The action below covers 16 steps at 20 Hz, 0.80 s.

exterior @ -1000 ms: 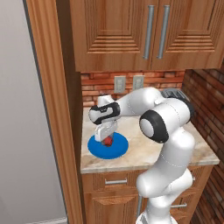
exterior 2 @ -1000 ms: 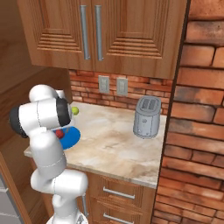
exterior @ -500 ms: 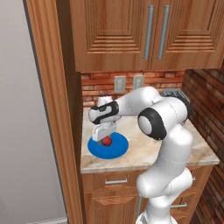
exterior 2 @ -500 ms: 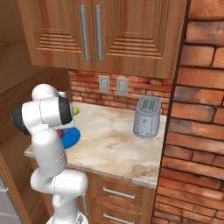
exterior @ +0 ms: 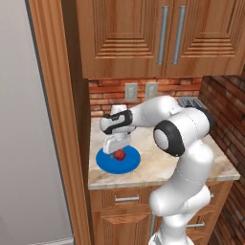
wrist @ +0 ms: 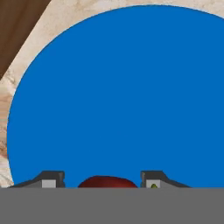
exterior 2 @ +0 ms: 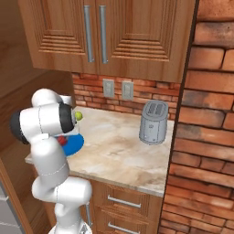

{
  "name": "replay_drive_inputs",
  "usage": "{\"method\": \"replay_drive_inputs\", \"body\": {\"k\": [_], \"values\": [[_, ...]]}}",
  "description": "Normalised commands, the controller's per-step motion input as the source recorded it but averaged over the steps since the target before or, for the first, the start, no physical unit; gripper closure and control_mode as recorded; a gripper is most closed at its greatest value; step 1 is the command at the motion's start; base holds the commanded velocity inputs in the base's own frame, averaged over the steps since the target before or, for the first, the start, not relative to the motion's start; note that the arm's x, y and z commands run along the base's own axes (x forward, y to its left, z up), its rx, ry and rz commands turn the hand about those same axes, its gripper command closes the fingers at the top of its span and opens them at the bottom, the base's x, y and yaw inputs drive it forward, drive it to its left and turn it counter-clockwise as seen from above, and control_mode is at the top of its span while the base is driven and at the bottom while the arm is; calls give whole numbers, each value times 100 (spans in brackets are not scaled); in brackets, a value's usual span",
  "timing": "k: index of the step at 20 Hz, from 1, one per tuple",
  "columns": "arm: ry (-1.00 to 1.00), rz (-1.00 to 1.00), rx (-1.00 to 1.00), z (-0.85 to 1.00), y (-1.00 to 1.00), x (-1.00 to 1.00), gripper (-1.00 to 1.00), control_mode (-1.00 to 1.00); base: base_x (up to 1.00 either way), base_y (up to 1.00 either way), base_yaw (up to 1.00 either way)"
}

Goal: Pick the bell pepper from the counter and place it in the microwave.

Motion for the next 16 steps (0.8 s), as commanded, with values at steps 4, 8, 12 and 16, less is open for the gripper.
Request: {"method": "replay_drive_inputs", "body": {"k": [4,8,12,16], "values": [[0,-5,0,47,-23,-33,100,-100,0,0,0],[0,-4,0,100,-20,-38,100,-100,0,0,0],[-10,-6,0,100,-34,-96,100,-100,0,0,0],[-23,-5,0,100,-35,-100,100,-100,0,0,0]]}}
